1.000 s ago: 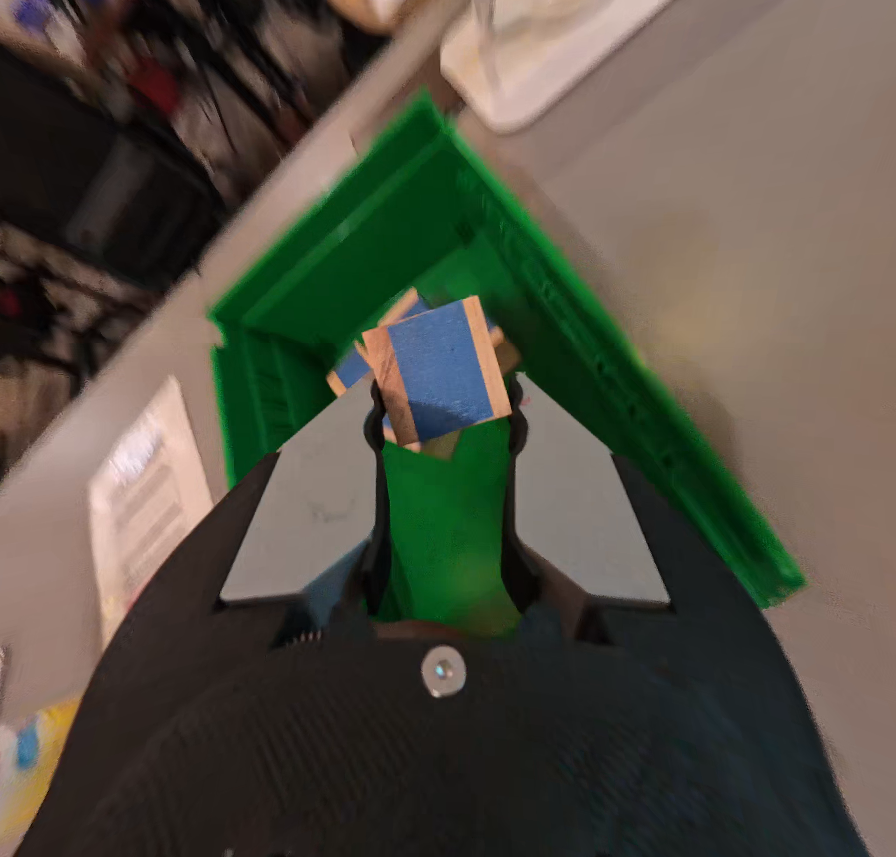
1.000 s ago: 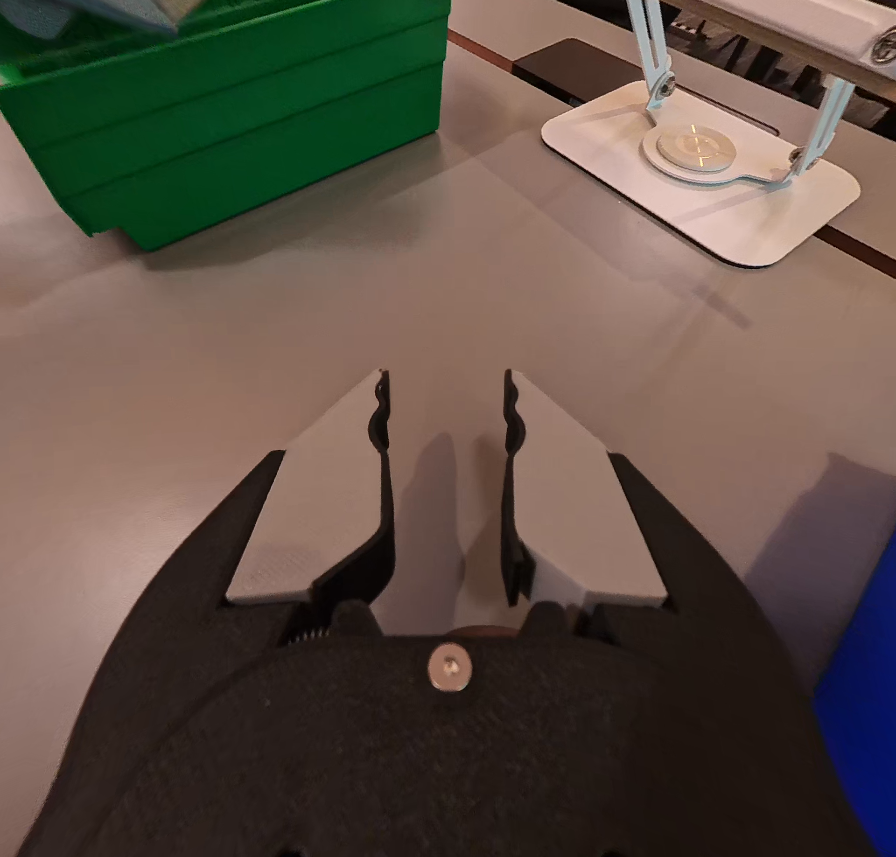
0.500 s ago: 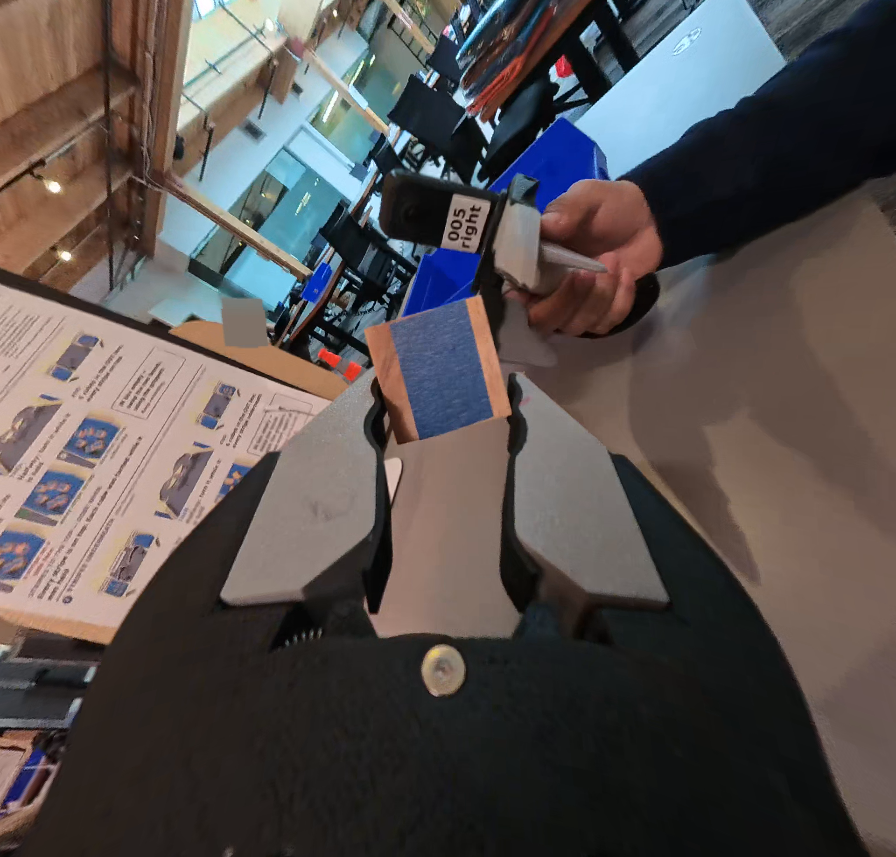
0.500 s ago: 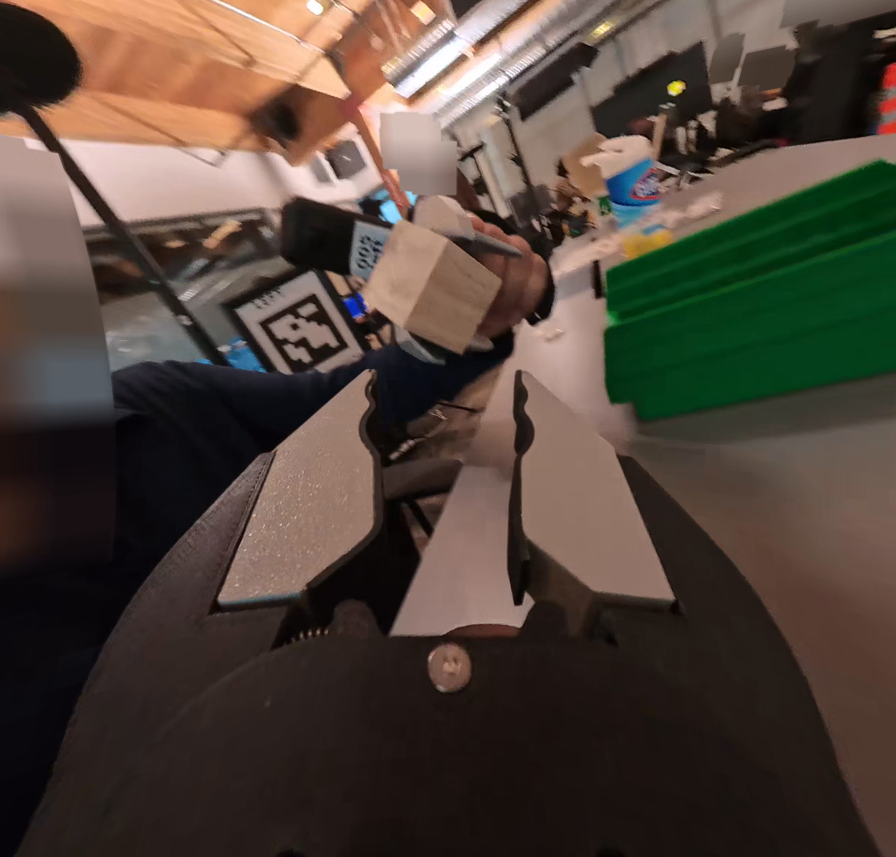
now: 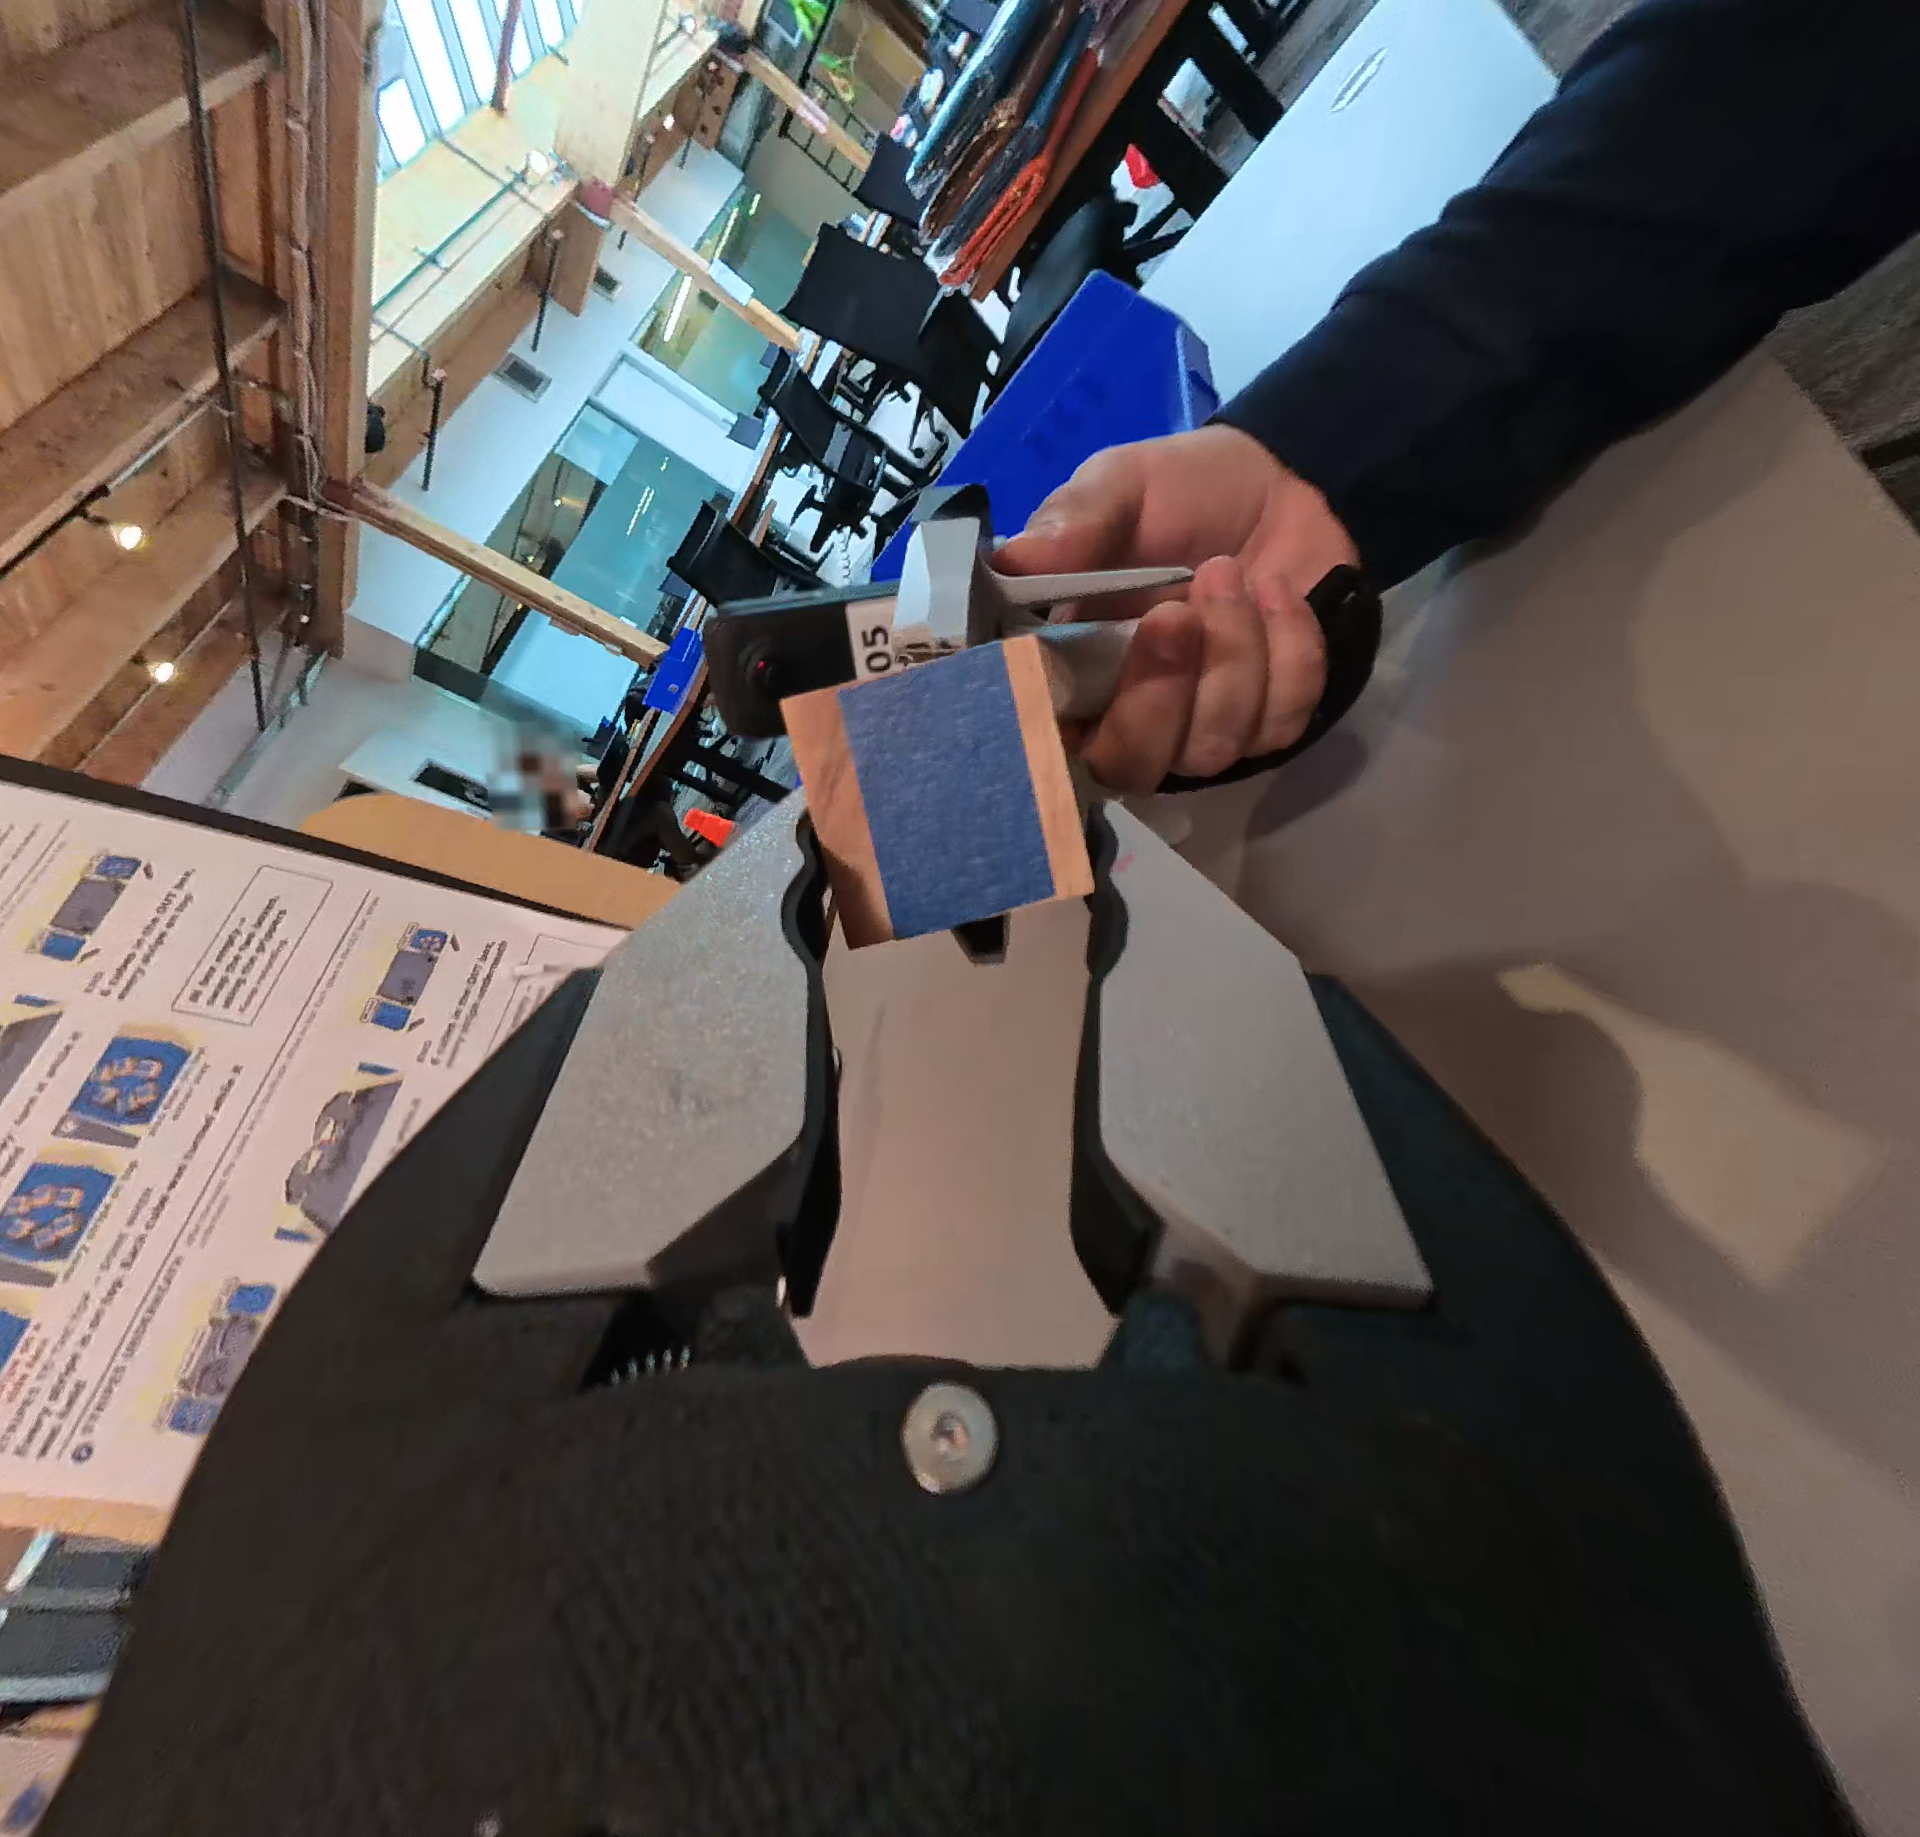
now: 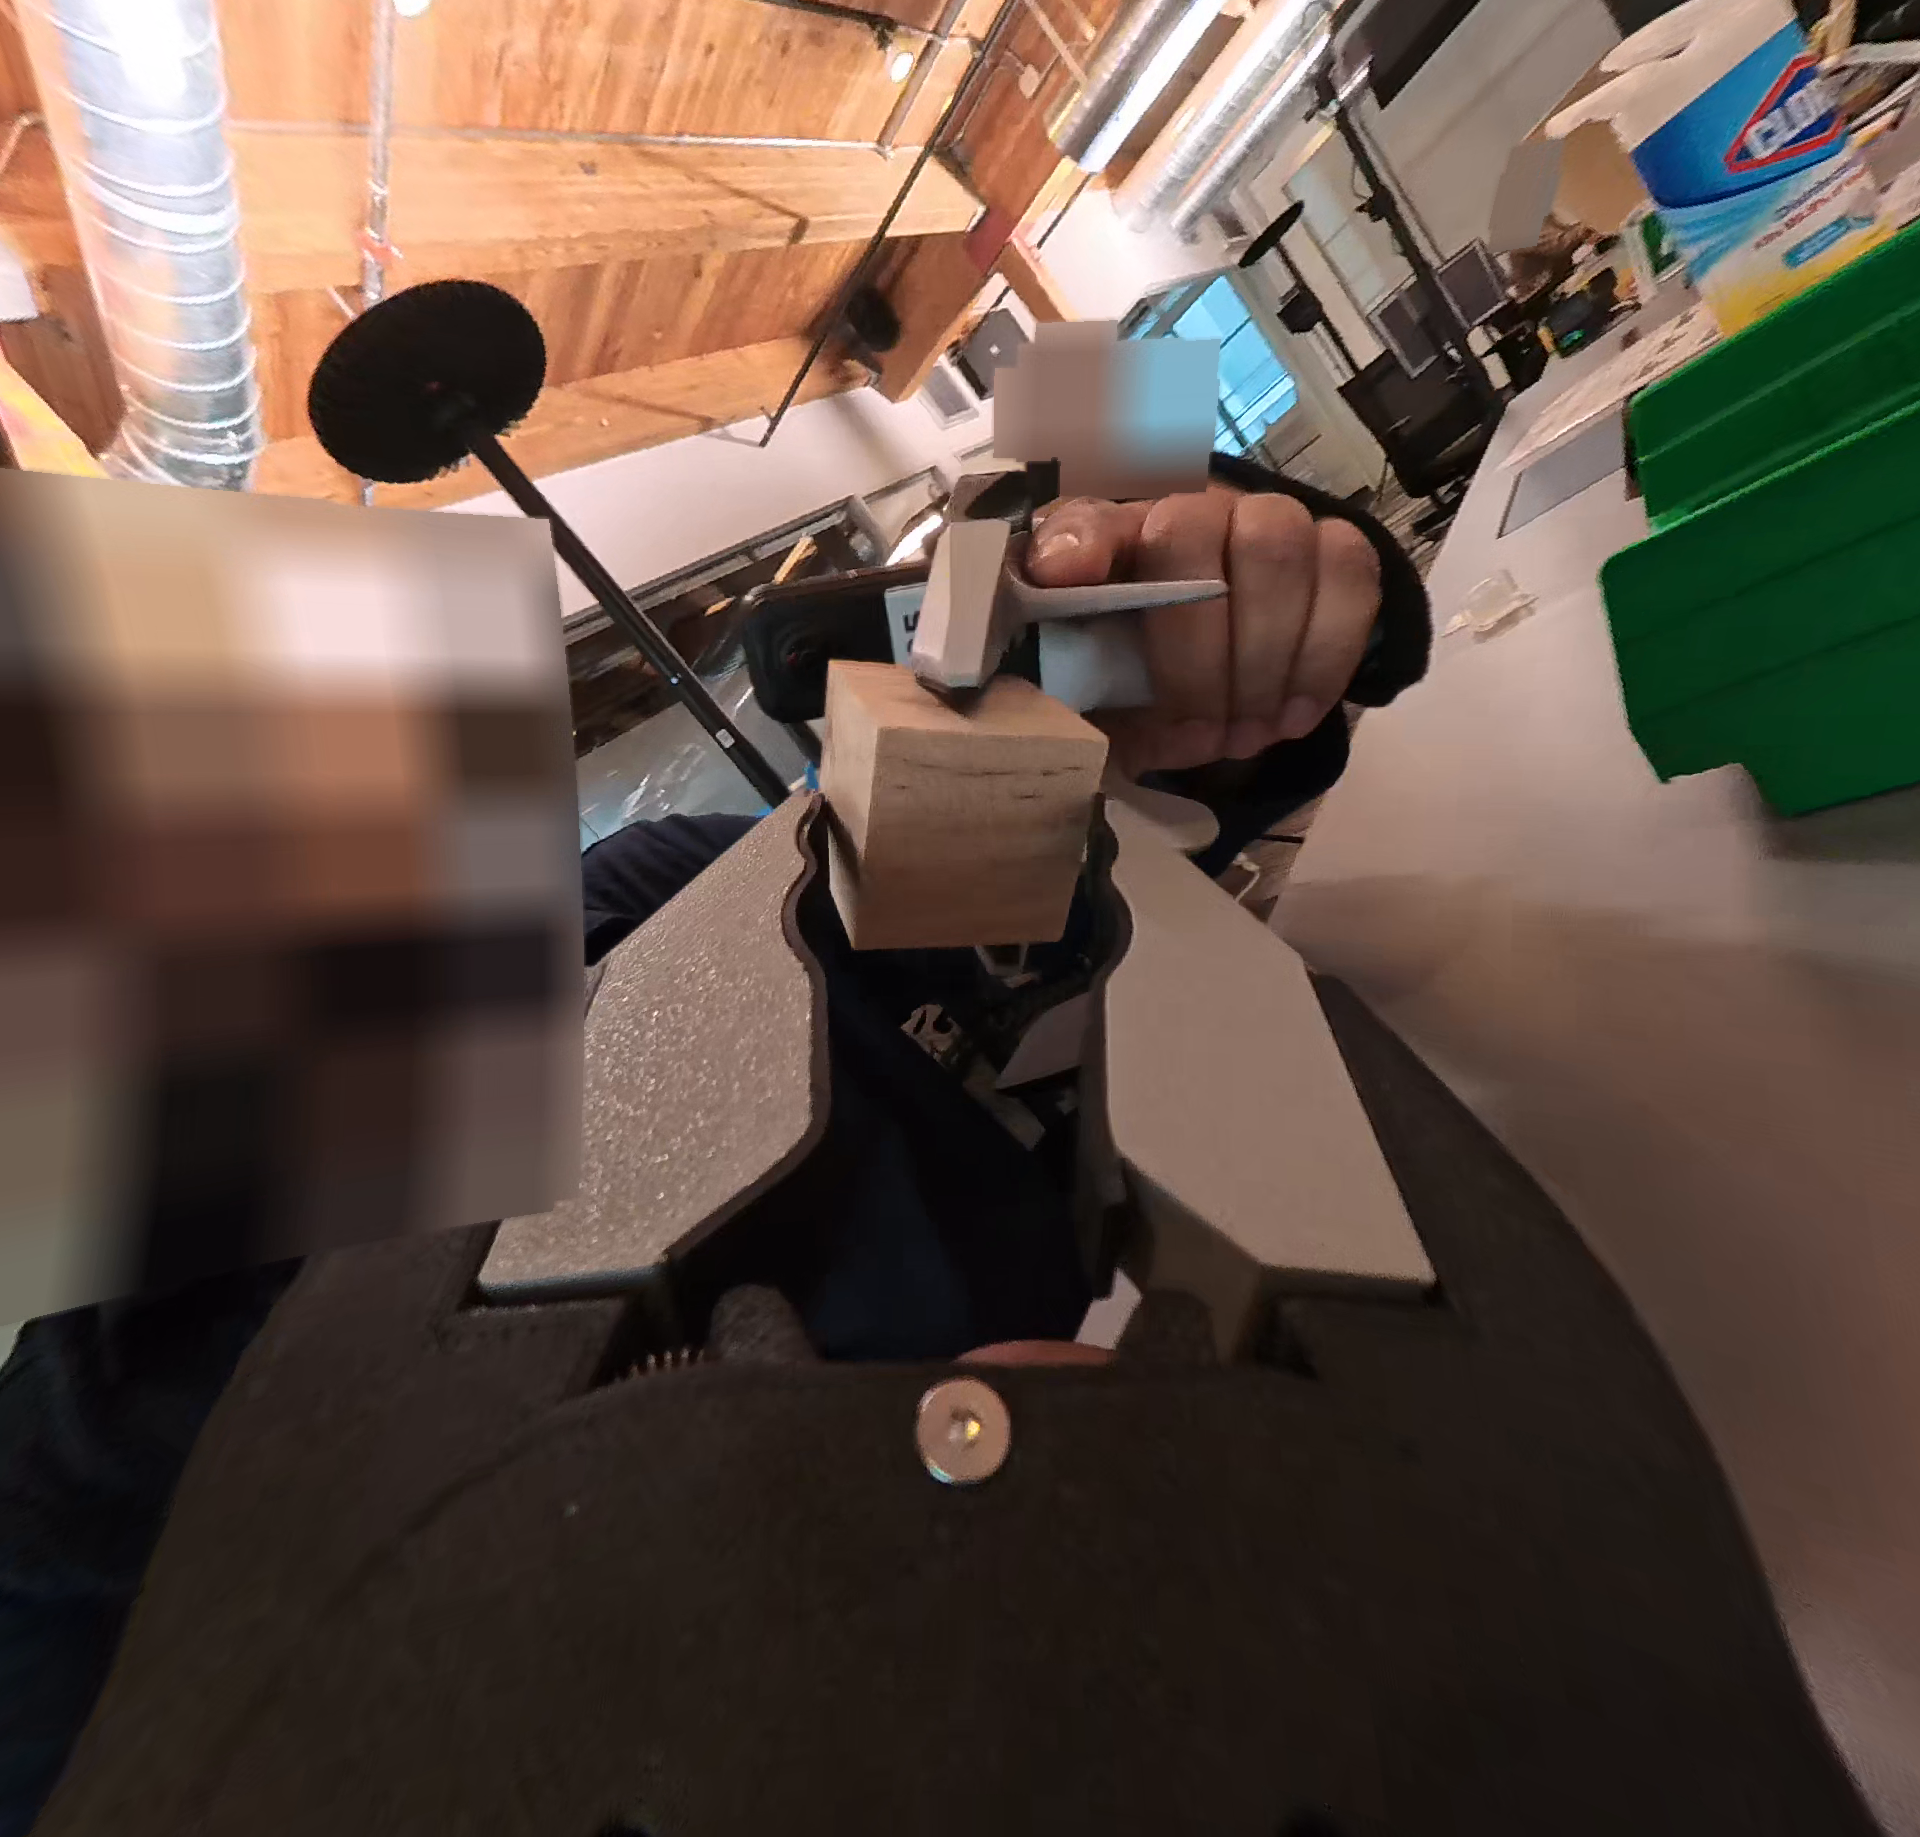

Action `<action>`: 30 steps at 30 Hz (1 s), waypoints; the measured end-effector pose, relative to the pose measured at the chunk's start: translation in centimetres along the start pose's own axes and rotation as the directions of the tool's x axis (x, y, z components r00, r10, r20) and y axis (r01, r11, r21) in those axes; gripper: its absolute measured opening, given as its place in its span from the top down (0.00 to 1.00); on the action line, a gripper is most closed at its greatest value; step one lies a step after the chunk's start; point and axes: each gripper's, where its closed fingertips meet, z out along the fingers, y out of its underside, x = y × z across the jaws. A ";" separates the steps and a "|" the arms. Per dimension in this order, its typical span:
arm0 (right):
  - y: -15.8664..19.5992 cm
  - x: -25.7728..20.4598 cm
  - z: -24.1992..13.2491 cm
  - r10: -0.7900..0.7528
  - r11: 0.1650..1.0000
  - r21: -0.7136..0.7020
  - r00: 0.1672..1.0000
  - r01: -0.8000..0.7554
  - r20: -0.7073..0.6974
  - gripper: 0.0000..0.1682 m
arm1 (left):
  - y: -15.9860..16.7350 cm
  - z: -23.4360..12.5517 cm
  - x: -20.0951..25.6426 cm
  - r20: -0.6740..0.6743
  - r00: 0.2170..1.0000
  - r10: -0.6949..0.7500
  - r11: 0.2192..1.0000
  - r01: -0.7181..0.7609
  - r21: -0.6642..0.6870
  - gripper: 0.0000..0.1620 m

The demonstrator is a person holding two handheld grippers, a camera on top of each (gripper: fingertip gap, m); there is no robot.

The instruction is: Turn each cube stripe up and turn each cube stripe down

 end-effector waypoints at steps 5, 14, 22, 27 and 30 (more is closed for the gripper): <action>-0.7 0.6 -0.5 -0.075 0.997 0.019 0.994 0.077 -0.085 0.73 | 1.1 -0.1 -1.0 0.147 0.984 -0.101 0.995 0.098 0.034 0.71; -4.9 3.7 -4.9 -0.463 0.845 -0.131 0.589 0.518 -0.662 0.73 | 7.6 0.5 -1.2 0.260 0.843 -0.470 0.868 0.495 -0.034 0.57; -9.7 0.2 -11.1 -0.467 0.530 -0.448 -0.193 0.720 -0.863 0.73 | 14.5 3.1 2.9 0.316 0.793 -0.520 0.711 0.608 -0.355 0.60; -12.0 -5.3 -15.0 -0.316 0.429 -0.504 -0.398 0.750 -0.861 0.73 | 15.3 2.7 2.2 0.384 0.731 -0.565 0.651 0.680 -0.337 0.61; -13.1 -8.3 -19.4 -0.235 0.456 -0.541 -0.491 0.706 -0.839 0.73 | 15.9 2.6 2.0 0.381 0.676 -0.631 0.595 0.737 -0.321 0.60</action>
